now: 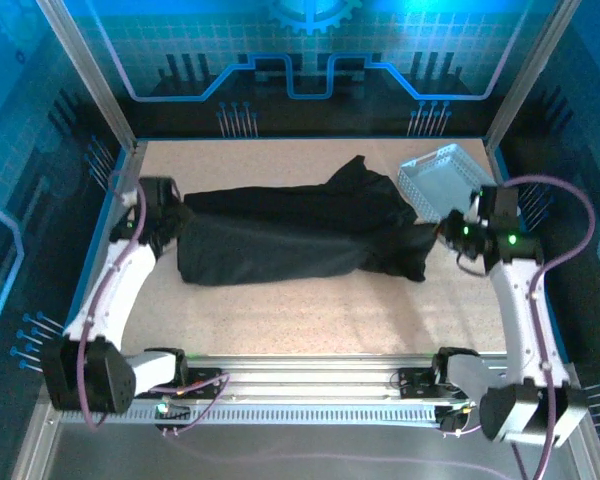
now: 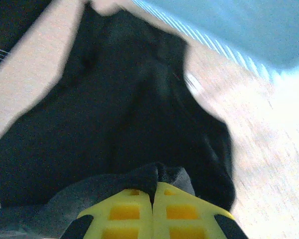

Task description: Fold the inside-out t-shirt

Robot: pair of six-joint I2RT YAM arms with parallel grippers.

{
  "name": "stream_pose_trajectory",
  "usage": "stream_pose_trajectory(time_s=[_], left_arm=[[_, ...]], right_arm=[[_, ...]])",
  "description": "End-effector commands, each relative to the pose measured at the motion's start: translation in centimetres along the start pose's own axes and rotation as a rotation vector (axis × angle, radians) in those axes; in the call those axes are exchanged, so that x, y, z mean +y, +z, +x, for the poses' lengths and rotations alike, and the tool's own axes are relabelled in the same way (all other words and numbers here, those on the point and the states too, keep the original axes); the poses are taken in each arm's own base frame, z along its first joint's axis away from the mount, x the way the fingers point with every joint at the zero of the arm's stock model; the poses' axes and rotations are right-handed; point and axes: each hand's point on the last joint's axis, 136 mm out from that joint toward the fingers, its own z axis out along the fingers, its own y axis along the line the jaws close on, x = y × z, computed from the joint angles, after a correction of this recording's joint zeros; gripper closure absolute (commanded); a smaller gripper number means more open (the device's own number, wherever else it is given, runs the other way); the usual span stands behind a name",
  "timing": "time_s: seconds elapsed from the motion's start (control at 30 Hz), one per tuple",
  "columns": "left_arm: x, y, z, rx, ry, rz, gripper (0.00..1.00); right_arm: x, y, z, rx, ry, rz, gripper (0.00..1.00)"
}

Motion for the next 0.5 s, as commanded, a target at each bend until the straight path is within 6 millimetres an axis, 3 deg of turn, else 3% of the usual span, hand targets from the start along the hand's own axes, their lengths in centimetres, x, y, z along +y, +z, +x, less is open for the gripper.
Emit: stream_pose_trajectory(time_s=[0.0,0.13,0.23,0.33,0.47], left_arm=[[-5.3,-1.5,-5.6,-0.077,0.025,0.144,1.0],[-9.3,-4.7,-10.6,-0.165,0.019,0.248,1.0],[-10.9,-7.6,-12.8,-0.227,0.01,0.331,1.0],[-11.5,-9.6,-13.8,-0.264,0.015,0.376,1.0],[-10.9,-10.6,-13.4,-0.261,0.023,0.402,1.0]], right_arm=[[4.8,-3.2,-7.2,-0.196,-0.115,-0.07,1.0],[7.9,-6.0,-11.5,-0.254,-0.182,-0.083,1.0],[10.1,-8.1,-12.5,-0.282,-0.226,-0.148,1.0],[11.8,-10.0,-13.0,-0.324,-0.266,-0.199,1.0],[12.8,-11.2,-12.4,-0.322,-0.299,-0.23,1.0]])
